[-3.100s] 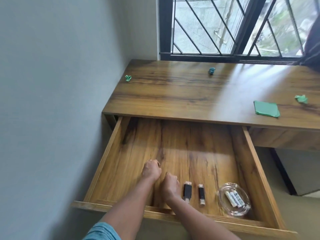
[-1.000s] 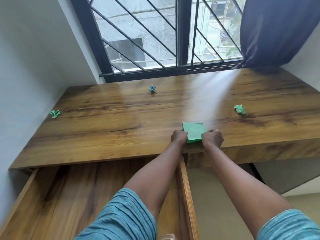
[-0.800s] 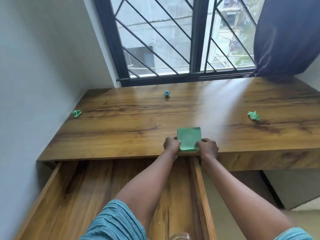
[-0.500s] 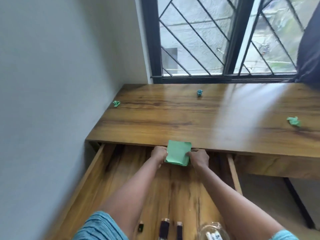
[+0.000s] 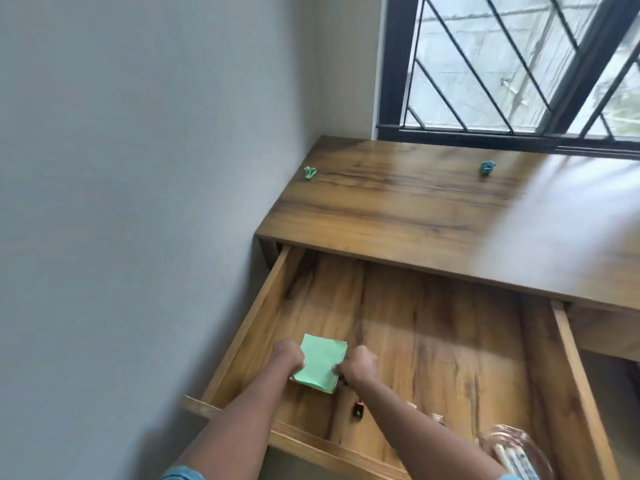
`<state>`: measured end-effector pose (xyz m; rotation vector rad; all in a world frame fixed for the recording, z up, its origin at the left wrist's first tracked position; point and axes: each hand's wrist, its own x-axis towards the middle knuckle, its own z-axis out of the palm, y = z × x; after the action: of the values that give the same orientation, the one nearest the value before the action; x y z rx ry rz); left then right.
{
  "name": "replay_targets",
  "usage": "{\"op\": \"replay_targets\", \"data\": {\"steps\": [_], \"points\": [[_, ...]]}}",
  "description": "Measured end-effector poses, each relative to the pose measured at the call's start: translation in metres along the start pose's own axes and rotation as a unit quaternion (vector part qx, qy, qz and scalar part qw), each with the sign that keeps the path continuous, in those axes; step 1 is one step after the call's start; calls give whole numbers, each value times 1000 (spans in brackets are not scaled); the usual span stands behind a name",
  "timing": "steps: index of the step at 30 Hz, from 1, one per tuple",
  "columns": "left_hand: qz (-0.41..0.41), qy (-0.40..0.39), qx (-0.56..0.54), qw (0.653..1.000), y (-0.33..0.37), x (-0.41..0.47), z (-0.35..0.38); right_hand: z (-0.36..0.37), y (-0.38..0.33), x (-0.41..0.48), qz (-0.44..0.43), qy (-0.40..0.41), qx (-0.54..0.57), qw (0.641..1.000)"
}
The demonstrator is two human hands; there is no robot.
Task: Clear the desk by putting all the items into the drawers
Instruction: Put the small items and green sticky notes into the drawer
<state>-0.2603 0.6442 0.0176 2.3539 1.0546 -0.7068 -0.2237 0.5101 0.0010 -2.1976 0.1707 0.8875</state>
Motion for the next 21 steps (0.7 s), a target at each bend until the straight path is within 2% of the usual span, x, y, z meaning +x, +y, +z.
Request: {"op": "replay_targets", "data": {"steps": [7,15,19,21], "points": [[7,31,0,999,-10,-8,12,18,10,-8,12,13,-39,999],[25,51,60,997,-20,-22,19,17,20,-28,-13,50,-67,996],[103,14,91,990,-15,-36,6,-10,29,-41,-52,15,-64,997],[180,-80,95,976,-8,-46,-2,-32,33,-50,-71,-35,-67,995]]}}
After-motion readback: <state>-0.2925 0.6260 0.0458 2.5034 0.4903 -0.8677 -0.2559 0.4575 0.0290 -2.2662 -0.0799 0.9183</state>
